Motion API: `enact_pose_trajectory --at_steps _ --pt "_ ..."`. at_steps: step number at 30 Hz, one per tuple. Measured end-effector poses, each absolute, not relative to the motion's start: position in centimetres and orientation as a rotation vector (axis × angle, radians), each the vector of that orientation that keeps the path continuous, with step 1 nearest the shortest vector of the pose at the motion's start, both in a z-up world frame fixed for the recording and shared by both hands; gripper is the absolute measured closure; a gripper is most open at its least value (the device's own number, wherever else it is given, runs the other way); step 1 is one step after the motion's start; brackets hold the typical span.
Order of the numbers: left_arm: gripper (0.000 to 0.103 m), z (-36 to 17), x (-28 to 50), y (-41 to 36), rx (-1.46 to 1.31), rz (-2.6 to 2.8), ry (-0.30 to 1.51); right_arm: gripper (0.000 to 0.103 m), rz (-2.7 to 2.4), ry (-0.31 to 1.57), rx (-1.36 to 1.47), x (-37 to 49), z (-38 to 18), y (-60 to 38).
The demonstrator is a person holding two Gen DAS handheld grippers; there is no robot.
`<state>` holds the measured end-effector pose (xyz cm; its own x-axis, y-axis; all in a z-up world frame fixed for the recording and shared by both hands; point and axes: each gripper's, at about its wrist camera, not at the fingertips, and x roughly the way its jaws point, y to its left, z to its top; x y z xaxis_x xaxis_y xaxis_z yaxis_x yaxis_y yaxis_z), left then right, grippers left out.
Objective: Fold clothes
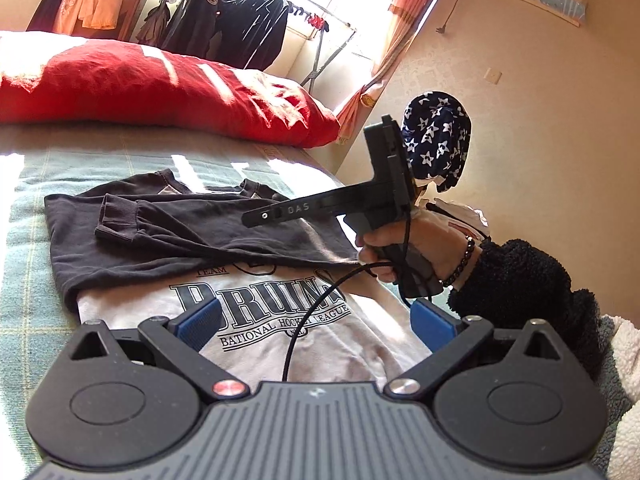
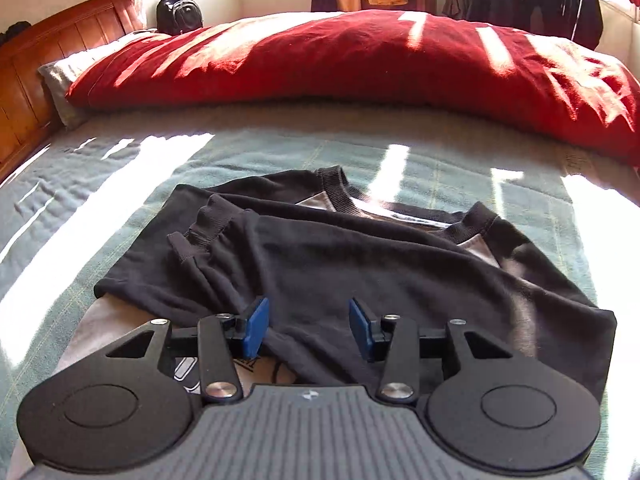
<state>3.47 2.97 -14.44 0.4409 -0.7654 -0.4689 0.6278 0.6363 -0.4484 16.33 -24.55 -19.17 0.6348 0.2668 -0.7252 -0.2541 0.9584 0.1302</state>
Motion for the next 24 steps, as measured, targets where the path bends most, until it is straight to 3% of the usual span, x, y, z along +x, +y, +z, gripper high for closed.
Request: enact_pose_trajectory --at_steps 8,13,15,24 --pt "0.003 -17.1 5.6 0.6 -0.198 -0.822 0.785 0.053 0.071 0.831 0.263 18.7 -21.3 -37.4" --pt "0.003 -19.2 7.0 -0.5 -0.185 -0.790 0.855 0.053 0.075 0.891 0.108 21.1 -24.7 -35.9" --pt "0.003 -19.7 7.3 -0.6 -0.182 -0.775 0.870 0.039 0.036 0.861 -0.010 21.8 -25.4 -35.5" --pt "0.003 -19.7 7.3 -0.5 -0.195 -0.777 0.868 0.038 0.128 0.805 0.149 20.5 -21.9 -37.0"
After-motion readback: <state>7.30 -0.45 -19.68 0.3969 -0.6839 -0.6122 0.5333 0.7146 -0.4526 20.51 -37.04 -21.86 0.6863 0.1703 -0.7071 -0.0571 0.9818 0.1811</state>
